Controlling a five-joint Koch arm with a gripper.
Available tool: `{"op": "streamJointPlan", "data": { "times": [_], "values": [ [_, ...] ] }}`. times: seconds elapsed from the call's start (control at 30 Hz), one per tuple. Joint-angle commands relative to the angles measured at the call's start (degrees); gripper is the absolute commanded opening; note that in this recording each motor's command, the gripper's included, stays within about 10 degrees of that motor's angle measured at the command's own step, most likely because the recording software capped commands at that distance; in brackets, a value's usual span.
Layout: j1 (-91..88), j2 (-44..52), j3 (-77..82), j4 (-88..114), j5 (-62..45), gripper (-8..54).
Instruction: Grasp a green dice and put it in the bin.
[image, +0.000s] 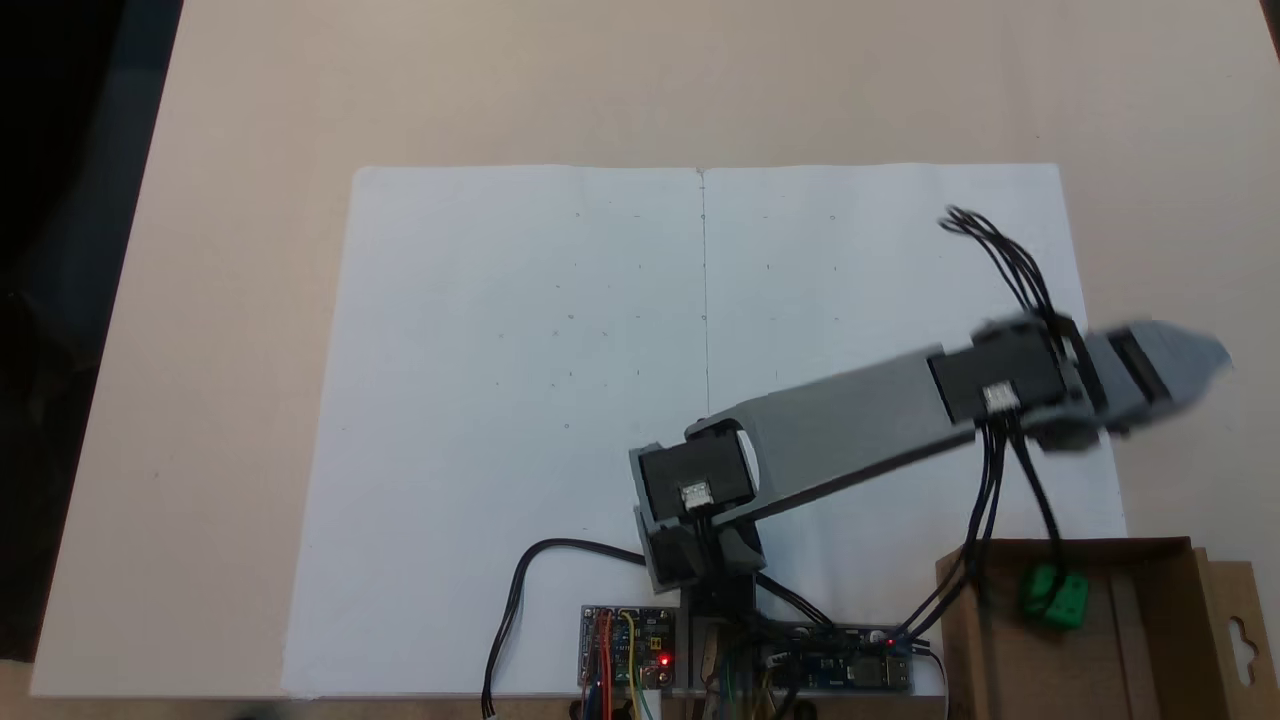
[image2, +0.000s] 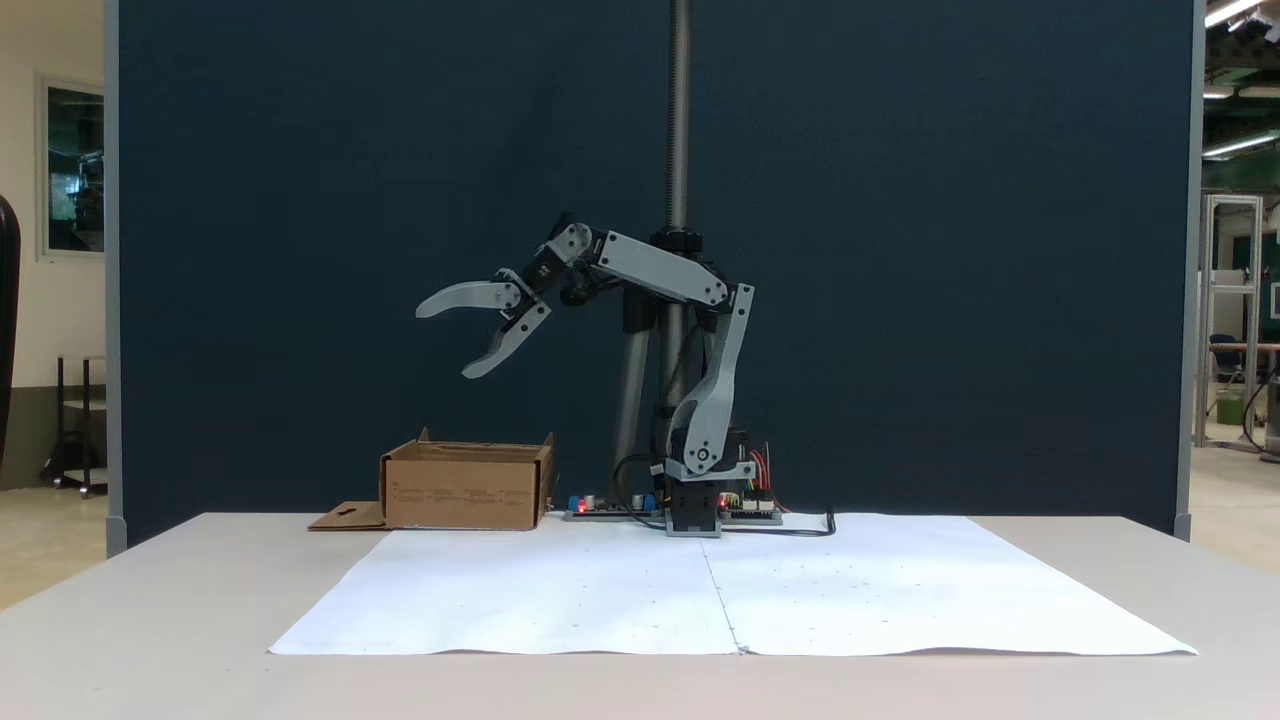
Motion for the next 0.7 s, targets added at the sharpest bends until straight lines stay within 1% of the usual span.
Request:
{"op": "streamJointPlan", "data": {
  "times": [0.0,0.13,0.27,0.47,0.67],
  "values": [
    [-5.5,2.5,-2.7,-2.5,8.2,42.1],
    [-17.7,2.6,-1.5,-2.8,13.3,42.2],
    [-31.6,2.8,3.2,-4.0,14.5,42.5],
    [-48.5,6.3,24.3,-17.6,14.5,42.5],
    [-61.6,13.0,43.8,-31.2,14.3,42.5]
  ]
}}
